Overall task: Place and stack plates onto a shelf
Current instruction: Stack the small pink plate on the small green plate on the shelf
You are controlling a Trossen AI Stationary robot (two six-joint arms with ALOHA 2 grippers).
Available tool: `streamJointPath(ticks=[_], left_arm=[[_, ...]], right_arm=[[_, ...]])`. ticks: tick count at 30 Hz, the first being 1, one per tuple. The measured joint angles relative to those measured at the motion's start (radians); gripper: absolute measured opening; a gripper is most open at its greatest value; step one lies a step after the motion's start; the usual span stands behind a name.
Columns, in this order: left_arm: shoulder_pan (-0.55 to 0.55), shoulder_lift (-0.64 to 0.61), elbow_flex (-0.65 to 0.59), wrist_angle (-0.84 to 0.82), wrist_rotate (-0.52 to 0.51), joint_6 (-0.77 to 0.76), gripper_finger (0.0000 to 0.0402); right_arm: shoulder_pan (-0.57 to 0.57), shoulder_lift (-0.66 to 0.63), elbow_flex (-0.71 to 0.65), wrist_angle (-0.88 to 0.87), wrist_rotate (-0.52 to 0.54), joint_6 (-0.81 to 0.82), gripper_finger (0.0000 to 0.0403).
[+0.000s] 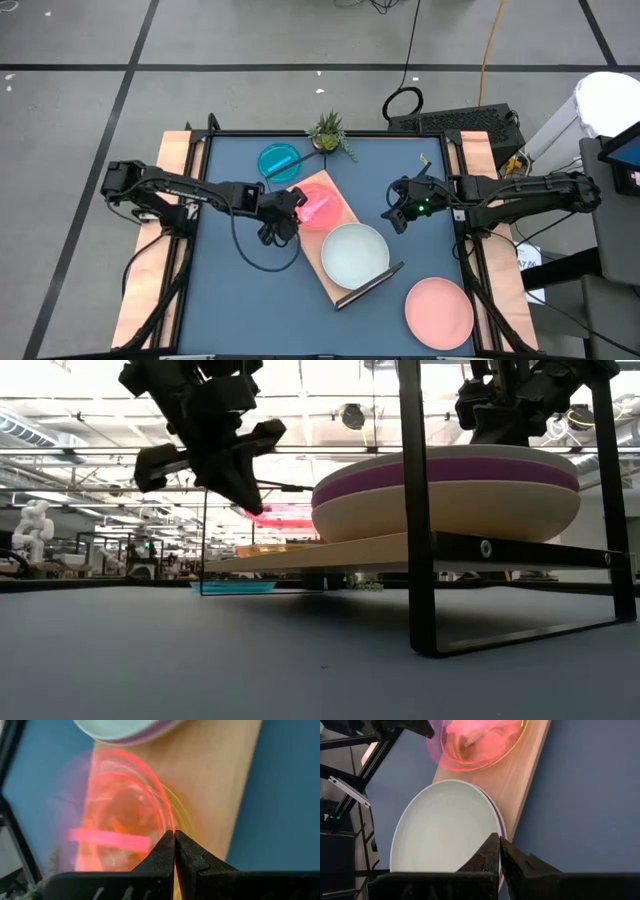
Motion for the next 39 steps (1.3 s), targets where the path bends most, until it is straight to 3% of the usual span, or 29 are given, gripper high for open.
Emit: streamJointPath(ticks=[31, 39], left_arm=[[0.036, 0.007, 0.001, 0.003, -0.002, -0.041, 0.0003], [0.027, 0.007, 0.001, 0.002, 0.047, -0.042, 0.0003]], right_arm=[[0.0, 0.0, 0.0, 0.0, 0.031, 0.0, 0.0], [0.0, 0.0, 0.0, 0.0, 0.031, -0.006, 0.0]])
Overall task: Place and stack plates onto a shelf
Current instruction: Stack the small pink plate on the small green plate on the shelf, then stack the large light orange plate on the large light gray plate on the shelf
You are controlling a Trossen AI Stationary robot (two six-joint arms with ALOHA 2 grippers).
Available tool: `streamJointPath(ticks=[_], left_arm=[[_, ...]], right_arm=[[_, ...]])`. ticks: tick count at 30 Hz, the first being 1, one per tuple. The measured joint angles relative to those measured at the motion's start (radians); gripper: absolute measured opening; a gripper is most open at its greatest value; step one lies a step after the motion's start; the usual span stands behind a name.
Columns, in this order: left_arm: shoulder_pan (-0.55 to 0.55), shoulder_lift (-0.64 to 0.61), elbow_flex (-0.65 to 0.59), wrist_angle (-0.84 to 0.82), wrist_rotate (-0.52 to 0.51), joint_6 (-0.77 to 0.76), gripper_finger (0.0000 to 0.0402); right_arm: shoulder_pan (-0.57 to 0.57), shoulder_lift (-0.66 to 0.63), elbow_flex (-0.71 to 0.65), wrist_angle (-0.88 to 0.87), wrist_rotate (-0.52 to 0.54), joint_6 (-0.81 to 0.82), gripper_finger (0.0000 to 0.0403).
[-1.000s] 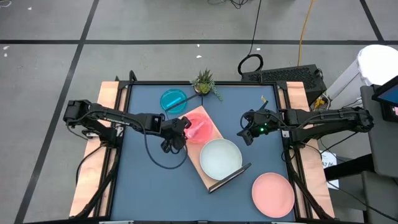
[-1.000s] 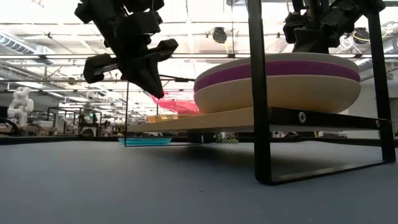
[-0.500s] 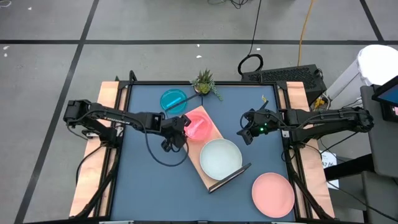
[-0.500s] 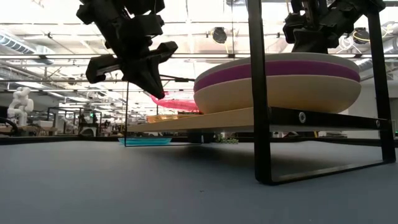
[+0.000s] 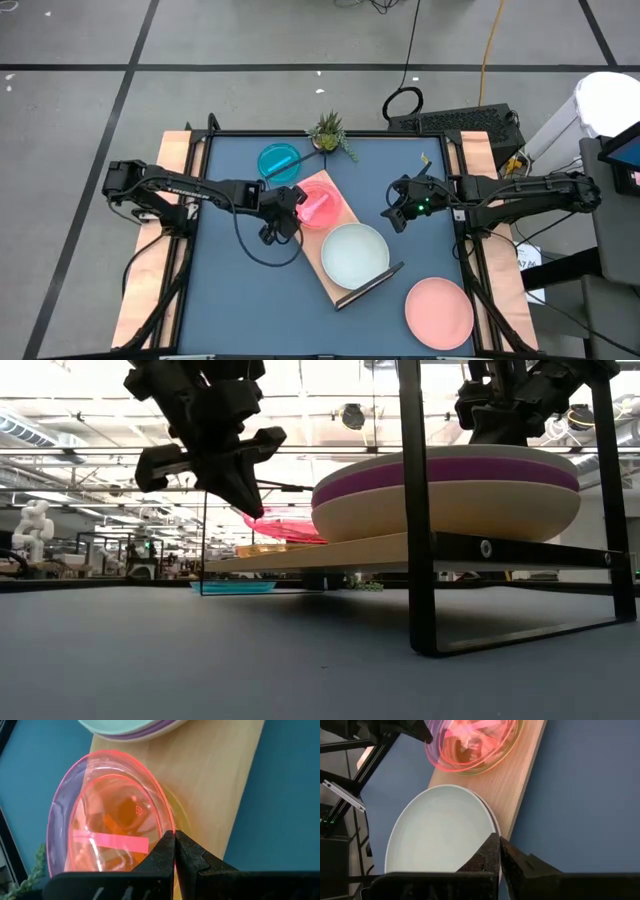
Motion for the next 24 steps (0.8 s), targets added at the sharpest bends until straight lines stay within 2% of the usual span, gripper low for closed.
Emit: streamJointPath(ticks=[8, 12, 20, 24], left_arm=[[-0.001, 0.005, 0.0, -0.023, 0.0, -0.049, 0.001], [-0.002, 0.018, -0.002, -0.035, 0.0, -0.06, 0.0044], [-0.002, 0.023, -0.002, 0.052, -0.008, -0.052, 0.0103], [-0.002, 0.022, -0.002, 0.045, -0.009, -0.109, 0.0132]], right_arm=[[0.0, 0.0, 0.0, 0.0, 0.022, -0.005, 0.0], [0.0, 0.0, 0.0, 0.0, 0.026, -0.013, 0.0], [0.0, 0.0, 0.0, 0.0, 0.026, -0.009, 0.0], [0.0, 0.0, 0.0, 0.0, 0.026, -0.004, 0.0]])
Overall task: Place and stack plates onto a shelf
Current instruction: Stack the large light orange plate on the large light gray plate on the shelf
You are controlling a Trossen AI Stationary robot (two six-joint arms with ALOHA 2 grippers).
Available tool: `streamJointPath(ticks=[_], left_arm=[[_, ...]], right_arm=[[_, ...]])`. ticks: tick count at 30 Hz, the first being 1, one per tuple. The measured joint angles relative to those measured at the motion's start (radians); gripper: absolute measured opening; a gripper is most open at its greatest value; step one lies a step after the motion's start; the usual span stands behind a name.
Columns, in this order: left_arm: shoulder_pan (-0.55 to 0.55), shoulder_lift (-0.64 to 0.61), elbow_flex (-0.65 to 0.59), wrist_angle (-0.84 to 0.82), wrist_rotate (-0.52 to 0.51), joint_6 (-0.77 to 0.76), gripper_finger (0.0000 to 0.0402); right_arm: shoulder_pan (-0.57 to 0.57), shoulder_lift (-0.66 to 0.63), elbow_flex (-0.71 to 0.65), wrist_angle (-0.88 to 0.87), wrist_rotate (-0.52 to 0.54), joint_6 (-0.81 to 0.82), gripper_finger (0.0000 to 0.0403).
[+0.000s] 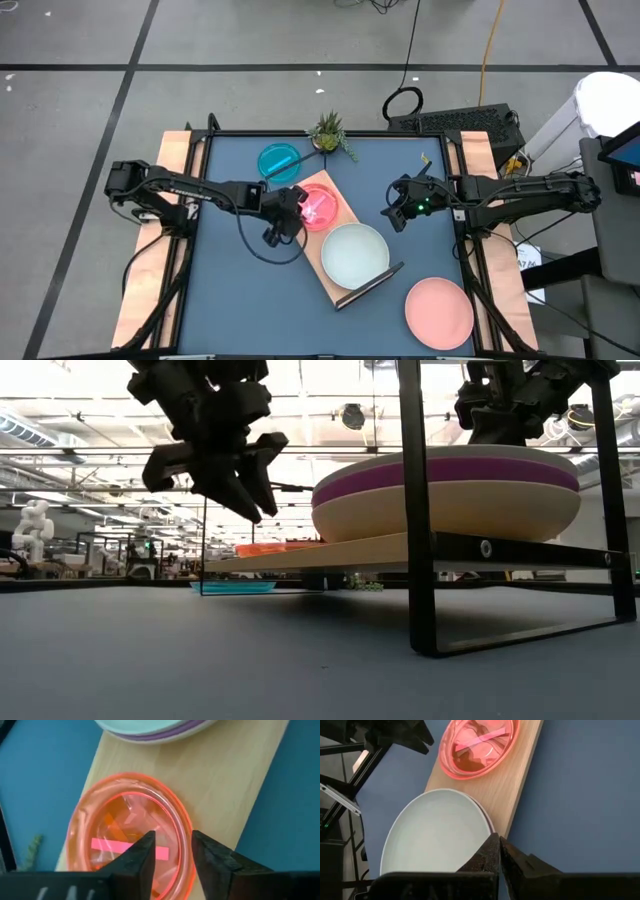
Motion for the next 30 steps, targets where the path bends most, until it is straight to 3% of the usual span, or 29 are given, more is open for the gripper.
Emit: streamJointPath(ticks=[7, 21, 25, 30], left_arm=[[-0.021, -0.062, 0.002, -0.006, -0.043, -0.252, 0.0171], [-0.138, -0.186, 0.002, -0.002, -0.189, -0.749, 0.0175], [-0.178, -0.188, 0.002, -0.007, -0.203, -0.879, 0.0175], [-0.221, -0.188, 0.002, -0.028, -0.206, -1.017, 0.0175]], right_arm=[[0.0, 0.0, 0.0, 0.0, -0.006, 0.021, 0.0], [0.001, 0.0, 0.0, -0.021, -0.165, 0.157, 0.0], [0.011, 0.0, 0.0, -0.1, -0.239, 0.184, 0.0], [0.058, -0.009, 0.0, -0.223, -0.244, 0.194, 0.0]])
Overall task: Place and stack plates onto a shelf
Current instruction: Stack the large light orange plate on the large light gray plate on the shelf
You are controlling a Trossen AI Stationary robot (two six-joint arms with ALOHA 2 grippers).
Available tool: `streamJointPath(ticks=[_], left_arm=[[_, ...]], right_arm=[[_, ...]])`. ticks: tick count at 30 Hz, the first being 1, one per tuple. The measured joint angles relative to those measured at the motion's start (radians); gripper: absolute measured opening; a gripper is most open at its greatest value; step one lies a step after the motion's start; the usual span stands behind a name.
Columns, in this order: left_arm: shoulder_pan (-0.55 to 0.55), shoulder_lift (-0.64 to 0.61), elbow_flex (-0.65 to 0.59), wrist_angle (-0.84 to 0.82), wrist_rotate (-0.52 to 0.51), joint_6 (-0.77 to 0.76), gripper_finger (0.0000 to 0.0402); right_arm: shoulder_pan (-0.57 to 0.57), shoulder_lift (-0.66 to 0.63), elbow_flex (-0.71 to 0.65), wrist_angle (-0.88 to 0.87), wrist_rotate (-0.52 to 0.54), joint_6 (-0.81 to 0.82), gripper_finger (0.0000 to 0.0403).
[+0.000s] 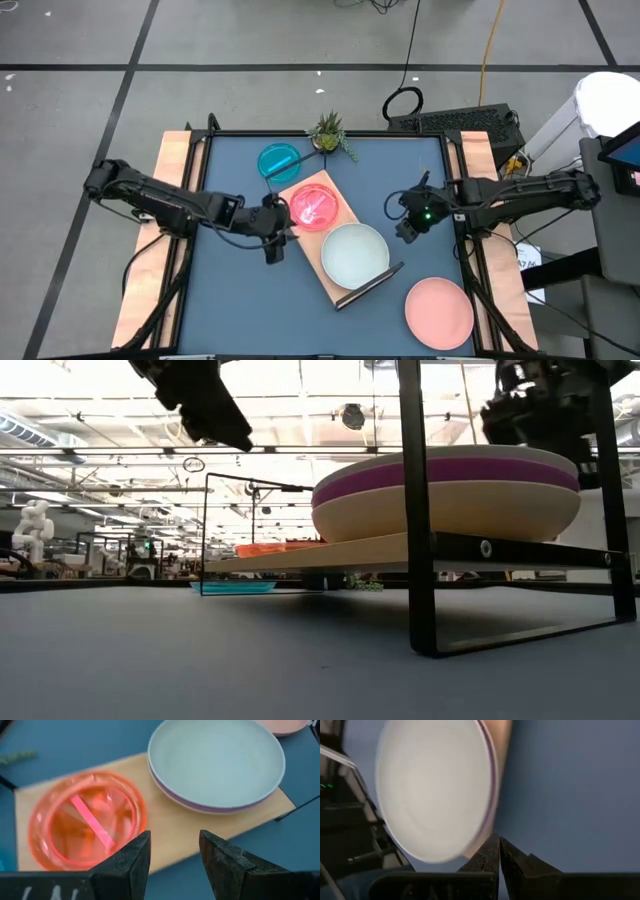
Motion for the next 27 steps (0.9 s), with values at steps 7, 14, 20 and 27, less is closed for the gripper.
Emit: streamJointPath(ticks=[7, 14, 20, 27], left_arm=[[-0.042, 0.0, 0.0, -0.08, -0.003, -0.12, 0.0175], [-0.055, 0.0, 0.0, -0.084, -0.004, -0.136, 0.0175], [-0.055, 0.0, 0.0, -0.085, -0.015, -0.138, 0.0175], [-0.055, 0.0, 0.0, -0.085, -0.058, -0.159, 0.0174]], right_arm=[[0.099, -0.025, 0.0, -0.115, -0.026, 0.053, 0.0], [0.24, -0.025, 0.0, -0.139, -0.082, 0.053, 0.0], [0.389, -0.025, 0.0, -0.176, -0.078, -0.119, 0.0], [0.487, -0.014, -0.004, -0.169, 0.016, -0.217, 0.0034]])
